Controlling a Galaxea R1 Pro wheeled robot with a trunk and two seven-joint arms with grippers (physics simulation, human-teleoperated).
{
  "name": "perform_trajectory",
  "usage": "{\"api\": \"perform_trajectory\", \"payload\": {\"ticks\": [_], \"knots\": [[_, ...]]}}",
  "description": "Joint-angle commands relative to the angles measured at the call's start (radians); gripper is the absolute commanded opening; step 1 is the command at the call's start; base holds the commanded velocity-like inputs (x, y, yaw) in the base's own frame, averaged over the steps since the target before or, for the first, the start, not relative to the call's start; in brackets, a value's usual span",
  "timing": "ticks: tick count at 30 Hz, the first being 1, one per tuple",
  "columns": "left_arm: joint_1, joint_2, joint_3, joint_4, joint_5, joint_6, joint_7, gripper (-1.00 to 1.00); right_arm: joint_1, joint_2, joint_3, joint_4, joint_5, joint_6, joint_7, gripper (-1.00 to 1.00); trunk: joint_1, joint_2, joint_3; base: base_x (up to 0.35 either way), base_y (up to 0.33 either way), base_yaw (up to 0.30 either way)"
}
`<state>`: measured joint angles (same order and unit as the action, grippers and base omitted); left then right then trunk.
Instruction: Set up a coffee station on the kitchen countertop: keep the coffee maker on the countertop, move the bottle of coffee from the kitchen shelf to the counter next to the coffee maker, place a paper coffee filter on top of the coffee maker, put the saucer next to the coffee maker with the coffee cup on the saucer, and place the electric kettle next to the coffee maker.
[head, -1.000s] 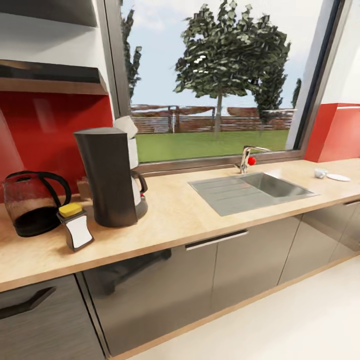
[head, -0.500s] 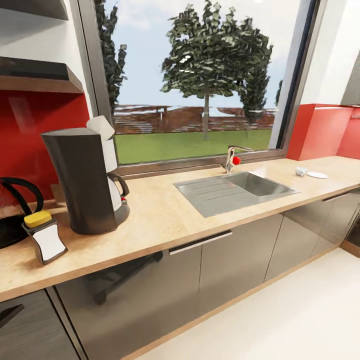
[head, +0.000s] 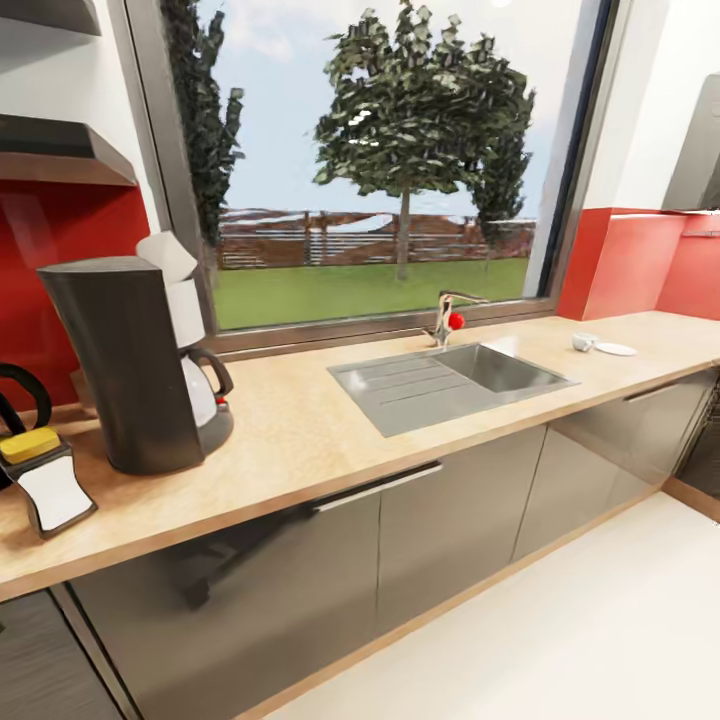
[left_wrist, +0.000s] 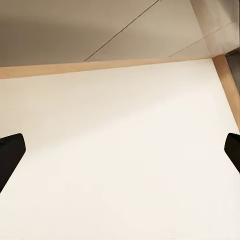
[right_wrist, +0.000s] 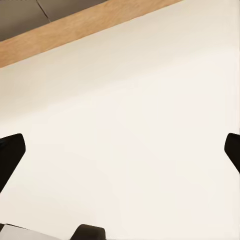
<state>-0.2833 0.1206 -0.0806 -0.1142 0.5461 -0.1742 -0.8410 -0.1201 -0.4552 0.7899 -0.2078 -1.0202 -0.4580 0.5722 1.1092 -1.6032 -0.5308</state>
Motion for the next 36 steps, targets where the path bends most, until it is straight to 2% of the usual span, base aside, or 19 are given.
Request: {"api": "perform_trajectory", "payload": {"ticks": [1, 27, 36], "knots": [[-0.001, 0.001, -0.008, 0.001, 0.006, -0.007, -0.001, 1.0, -0.001, 0.0, 0.008, 0.001, -0.011, -0.002, 0.004, 1.0, 0.0, -0.001, -0.001, 0.018, -0.064, -0.217], [0.0, 0.001, -0.008, 0.002, 0.006, -0.007, -0.001, 1.0, -0.001, 0.0, 0.008, 0.001, -0.011, -0.002, 0.005, 1.0, 0.0, -0.001, -0.001, 0.002, -0.007, -0.275], [0.0, 0.001, -0.008, 0.001, 0.006, -0.007, -0.001, 1.0, -0.001, 0.0, 0.008, 0.001, -0.011, -0.002, 0.005, 1.0, 0.0, -0.001, -0.001, 0.161, -0.044, -0.095]]}}
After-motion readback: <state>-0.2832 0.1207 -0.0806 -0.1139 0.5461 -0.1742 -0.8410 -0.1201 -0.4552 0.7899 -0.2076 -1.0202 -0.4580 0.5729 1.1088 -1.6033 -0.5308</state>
